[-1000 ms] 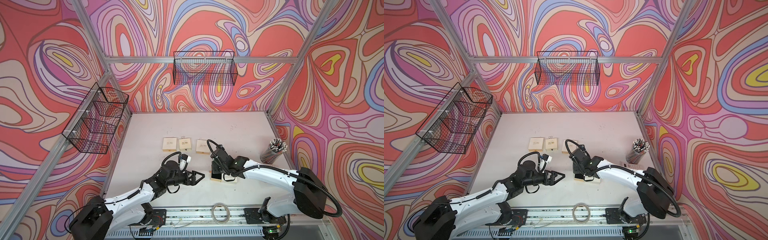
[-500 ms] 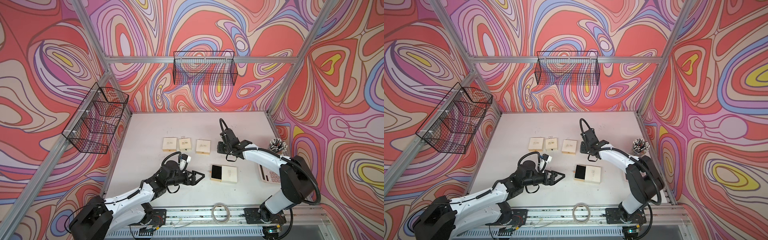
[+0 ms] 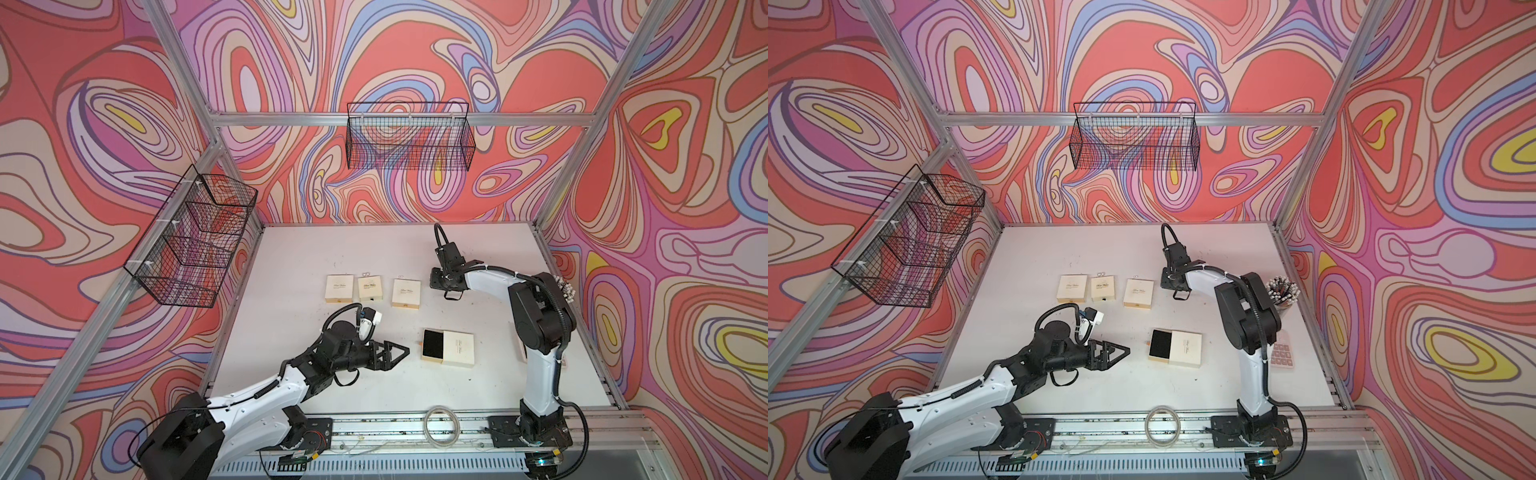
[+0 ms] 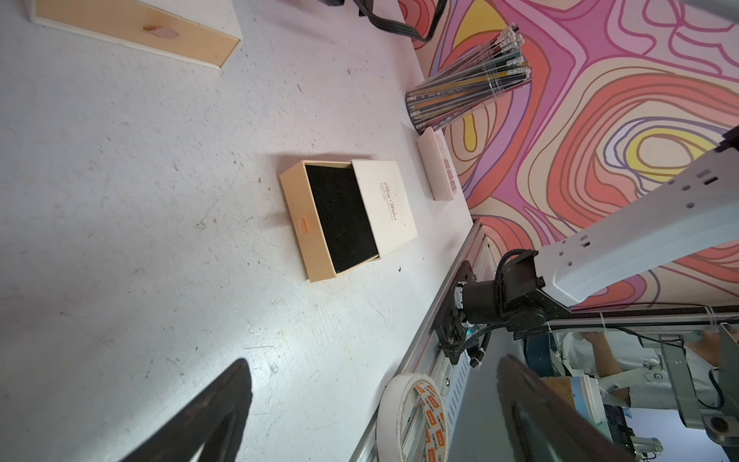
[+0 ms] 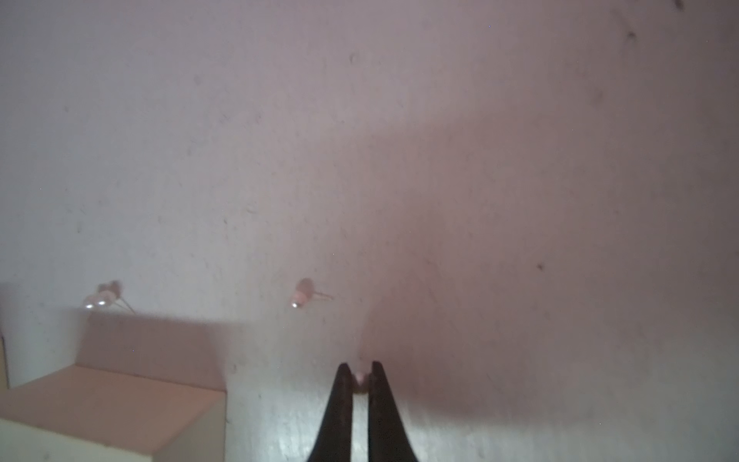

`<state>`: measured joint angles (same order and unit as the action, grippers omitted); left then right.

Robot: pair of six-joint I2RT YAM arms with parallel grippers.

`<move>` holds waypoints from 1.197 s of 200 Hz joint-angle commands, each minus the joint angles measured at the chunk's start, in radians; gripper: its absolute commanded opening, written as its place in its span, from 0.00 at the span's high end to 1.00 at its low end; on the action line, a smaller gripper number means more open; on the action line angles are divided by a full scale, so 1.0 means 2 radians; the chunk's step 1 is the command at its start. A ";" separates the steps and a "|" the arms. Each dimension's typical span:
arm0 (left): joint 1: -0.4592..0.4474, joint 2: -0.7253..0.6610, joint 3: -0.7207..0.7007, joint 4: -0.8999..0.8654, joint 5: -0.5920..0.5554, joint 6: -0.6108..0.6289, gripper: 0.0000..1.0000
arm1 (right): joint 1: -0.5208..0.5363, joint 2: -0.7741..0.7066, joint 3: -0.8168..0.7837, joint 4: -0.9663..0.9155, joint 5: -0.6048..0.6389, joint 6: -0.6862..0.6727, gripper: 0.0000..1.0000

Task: Take out the earrings from the drawer-style jewelry box
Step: Place the earring at the center of the board.

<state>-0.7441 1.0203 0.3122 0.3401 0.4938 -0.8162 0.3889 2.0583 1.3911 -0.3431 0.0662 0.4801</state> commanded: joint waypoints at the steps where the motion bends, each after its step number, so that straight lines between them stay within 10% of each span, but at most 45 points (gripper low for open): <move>1: 0.002 -0.009 0.000 0.003 0.001 -0.003 0.04 | -0.004 0.023 0.030 -0.015 -0.002 -0.013 1.00; 239: 0.002 -0.004 0.000 0.003 -0.006 -0.005 0.04 | -0.023 0.086 0.087 -0.033 -0.027 -0.027 0.93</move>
<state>-0.7441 1.0039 0.3122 0.3393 0.4923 -0.8169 0.3481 2.1883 1.5654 -0.3649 0.0242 0.4374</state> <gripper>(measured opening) 0.958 0.065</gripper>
